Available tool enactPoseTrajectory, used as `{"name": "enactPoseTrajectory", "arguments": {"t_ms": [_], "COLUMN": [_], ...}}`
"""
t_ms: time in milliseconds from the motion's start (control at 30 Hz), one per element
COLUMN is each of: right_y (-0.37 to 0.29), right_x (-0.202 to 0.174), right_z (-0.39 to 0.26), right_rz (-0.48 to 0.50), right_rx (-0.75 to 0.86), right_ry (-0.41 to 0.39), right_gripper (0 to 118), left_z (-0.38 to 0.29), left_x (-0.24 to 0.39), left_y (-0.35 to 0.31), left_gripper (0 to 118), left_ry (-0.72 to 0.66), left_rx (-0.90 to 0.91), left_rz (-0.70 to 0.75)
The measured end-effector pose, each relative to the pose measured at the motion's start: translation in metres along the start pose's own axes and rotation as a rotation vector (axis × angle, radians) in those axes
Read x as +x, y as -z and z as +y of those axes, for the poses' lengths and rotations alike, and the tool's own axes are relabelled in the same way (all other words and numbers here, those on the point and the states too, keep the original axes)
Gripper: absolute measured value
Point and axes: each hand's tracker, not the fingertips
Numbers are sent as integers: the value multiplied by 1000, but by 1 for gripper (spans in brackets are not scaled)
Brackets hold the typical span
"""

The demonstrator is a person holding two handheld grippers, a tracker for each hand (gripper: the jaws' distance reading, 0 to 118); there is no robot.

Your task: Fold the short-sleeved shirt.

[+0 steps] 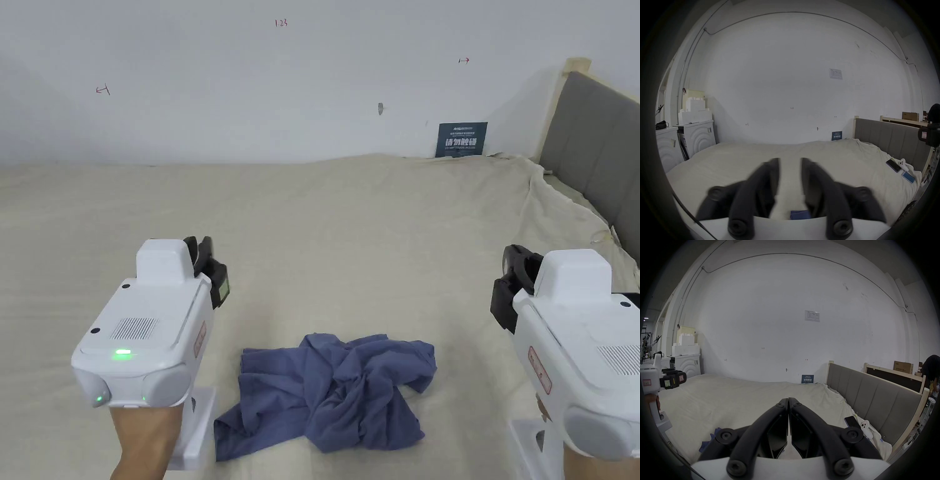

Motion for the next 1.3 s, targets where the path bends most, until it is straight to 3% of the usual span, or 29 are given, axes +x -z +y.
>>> {"name": "enactPoseTrajectory", "arguments": {"t_ms": [67, 433, 800, 1133, 1167, 1200, 1300], "right_y": [1, 2, 8, 13, 13, 13, 14], "right_x": [0, -6, -6, -9, -9, -9, -8], "right_z": [-1, -3, -11, -25, -27, -27, -30], "right_rz": [1, 6, 11, 23, 24, 25, 25], "right_rx": [1, -3, -34, -81, -85, -89, -98], "right_ry": [0, 1, 5, -2, -1, -1, -3], "right_gripper": [0, 0, 0, 0, 0, 0, 0], "left_z": [-2, 2, -65, -158, -164, -169, -182], "left_x": [-4, -8, -7, 3, 3, 2, 3], "left_y": [-1, 0, 51, 51, 51, 51, 55], "left_gripper": [1, 0, 0, 1, 6, 20, 81], "left_ry": [-11, -14, -103, -101, -102, -102, -94], "left_rx": [7, -17, -555, -848, -853, -867, -926], "left_rz": [6, -9, -120, -100, -99, -95, -75]}}
